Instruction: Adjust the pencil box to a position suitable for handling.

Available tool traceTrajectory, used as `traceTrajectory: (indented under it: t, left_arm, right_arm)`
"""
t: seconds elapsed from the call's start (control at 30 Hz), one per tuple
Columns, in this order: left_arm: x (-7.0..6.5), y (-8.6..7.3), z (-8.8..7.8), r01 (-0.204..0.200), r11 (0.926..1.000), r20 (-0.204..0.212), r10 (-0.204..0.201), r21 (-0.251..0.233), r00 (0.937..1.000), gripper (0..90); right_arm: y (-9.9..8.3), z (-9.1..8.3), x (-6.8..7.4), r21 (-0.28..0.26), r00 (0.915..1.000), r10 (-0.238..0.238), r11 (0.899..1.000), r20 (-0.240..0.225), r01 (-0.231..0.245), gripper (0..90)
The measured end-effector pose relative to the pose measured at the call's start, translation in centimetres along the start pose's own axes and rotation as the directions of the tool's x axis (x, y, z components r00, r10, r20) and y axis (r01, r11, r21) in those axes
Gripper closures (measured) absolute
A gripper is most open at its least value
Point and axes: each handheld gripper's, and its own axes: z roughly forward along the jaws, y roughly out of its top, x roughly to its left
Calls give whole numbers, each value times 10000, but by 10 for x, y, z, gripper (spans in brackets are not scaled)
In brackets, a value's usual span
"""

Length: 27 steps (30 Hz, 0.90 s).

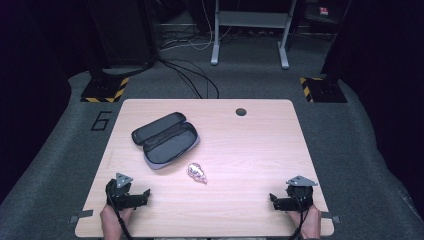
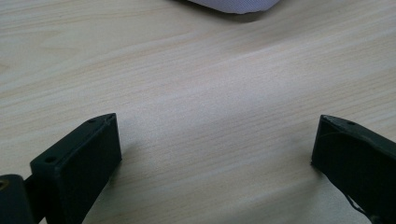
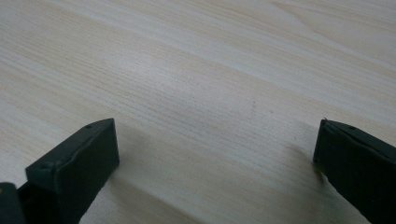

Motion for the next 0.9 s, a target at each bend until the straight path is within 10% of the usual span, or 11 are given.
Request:
traceTrajectory:
  t: [0.47,0.9]
  left_arm:
    - [-1,0,0,-28,9999,-107,27,-98,9999,12]
    - [-1,0,0,-35,9999,-102,34,-94,9999,12]
  right_arm:
    - [12,-17,2,-513,9996,192,9985,-230,-204,0]
    - [46,-26,33,-988,9958,-372,9947,-831,289,0]
